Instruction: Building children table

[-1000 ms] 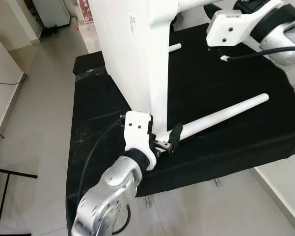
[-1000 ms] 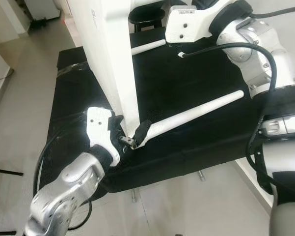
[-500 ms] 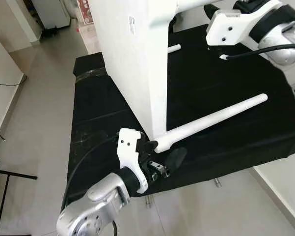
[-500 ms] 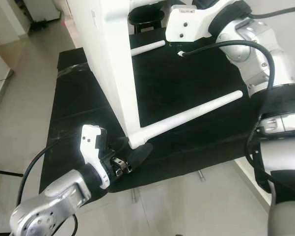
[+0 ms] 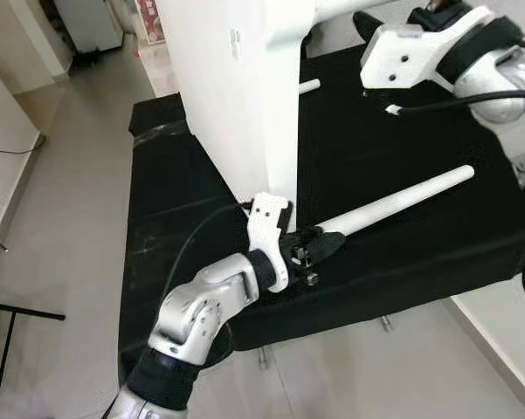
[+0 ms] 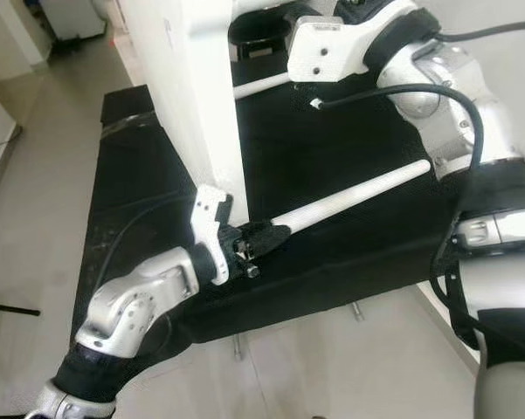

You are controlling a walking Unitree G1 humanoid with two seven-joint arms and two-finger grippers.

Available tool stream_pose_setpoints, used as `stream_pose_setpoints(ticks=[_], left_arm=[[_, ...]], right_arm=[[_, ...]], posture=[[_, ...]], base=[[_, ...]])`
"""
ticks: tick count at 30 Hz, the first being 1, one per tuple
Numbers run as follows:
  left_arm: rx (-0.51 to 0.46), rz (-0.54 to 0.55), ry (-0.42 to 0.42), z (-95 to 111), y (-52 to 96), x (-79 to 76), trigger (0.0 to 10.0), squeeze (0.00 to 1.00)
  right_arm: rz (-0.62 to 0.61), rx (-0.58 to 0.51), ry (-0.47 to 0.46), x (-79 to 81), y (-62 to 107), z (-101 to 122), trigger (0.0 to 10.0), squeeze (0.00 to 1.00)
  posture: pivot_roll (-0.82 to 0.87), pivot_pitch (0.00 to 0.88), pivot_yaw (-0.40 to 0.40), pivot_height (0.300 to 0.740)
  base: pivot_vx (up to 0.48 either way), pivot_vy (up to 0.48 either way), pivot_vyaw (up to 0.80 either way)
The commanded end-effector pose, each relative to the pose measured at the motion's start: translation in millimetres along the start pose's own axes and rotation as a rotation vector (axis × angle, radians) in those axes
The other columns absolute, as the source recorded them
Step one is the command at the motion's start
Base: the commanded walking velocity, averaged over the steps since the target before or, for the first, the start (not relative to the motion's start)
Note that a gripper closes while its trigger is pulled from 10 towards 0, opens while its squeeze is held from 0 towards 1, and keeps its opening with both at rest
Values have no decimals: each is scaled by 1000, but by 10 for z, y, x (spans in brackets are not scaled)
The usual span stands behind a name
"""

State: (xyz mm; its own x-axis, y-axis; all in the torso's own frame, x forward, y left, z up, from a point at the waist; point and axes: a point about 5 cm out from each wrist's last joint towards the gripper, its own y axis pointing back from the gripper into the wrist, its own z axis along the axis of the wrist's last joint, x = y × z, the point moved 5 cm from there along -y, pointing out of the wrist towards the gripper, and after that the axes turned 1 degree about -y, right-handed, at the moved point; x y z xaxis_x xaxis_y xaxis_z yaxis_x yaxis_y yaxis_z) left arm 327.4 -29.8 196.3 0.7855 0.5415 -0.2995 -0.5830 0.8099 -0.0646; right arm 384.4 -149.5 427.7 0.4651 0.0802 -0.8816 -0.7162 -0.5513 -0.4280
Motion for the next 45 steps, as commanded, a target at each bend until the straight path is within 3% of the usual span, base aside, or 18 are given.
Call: stream_pose_setpoints(ticks=[1,5,6,7,8,9,10,13,16,17,18,19,21,27,36,45], left_arm=[[5,17,-13,-20,-19,63,0,0],[-5,49,-40,8,-138,153,0,0],[-9,111,-72,7,-182,259,0,0],[-14,178,-109,13,-198,362,1098,0],[-21,235,-140,21,-195,445,3255,0],[-21,235,-140,21,-195,445,3255,0],[-22,317,-168,13,-160,577,10000,0],[-22,499,-219,-20,14,907,10000,0],[-23,509,-228,-22,24,933,10000,0],[-37,550,-248,3,99,1002,10000,0],[-78,648,-285,73,284,1167,10000,0],[-78,648,-285,73,284,1167,10000,0],[-111,716,-319,147,424,1256,10000,0],[-176,768,-373,273,628,1202,10000,0],[-209,785,-412,338,759,1065,10000,0],[-237,863,-484,565,952,1005,10000,0]], right_arm=[[18,-17,-25,70,2,51,10000,0],[20,-19,-35,74,0,65,10000,0],[21,-20,-41,78,-3,71,10000,0],[24,-20,-46,81,-10,75,10000,0],[26,-20,-49,83,-15,77,10000,0],[26,-20,-49,83,-15,77,10000,0],[27,-20,-52,81,-21,78,10000,0],[30,-14,-58,71,-33,74,10000,0],[31,-12,-59,71,-33,71,10000,0],[33,-9,-62,73,-33,64,10000,0],[35,-5,-69,71,-33,52,10000,0],[35,-5,-69,71,-33,52,10000,0],[37,-3,-72,69,-33,46,10000,0],[43,-1,-78,76,-35,37,10000,0],[59,-4,-90,118,-43,46,10000,0],[73,-4,-110,197,-35,65,10000,0]], posture=[[-172,97,130,740],[-177,104,133,740],[-178,105,134,740],[-180,107,135,740],[-180,107,135,740],[-180,107,135,740],[-178,119,135,740],[-176,120,132,740],[-176,120,132,740],[-171,120,131,740],[-168,119,128,740],[-168,119,128,740],[-163,127,125,740],[-152,125,117,740],[-143,125,106,740],[-123,127,97,740]], base=[[0,0,0],[0,0,0],[0,0,0],[0,0,0],[0,0,0],[0,0,0],[0,0,0],[0,0,0],[0,0,0],[0,0,0],[0,0,0],[0,0,0],[0,0,0],[0,0,0],[0,0,0],[0,0,0]])
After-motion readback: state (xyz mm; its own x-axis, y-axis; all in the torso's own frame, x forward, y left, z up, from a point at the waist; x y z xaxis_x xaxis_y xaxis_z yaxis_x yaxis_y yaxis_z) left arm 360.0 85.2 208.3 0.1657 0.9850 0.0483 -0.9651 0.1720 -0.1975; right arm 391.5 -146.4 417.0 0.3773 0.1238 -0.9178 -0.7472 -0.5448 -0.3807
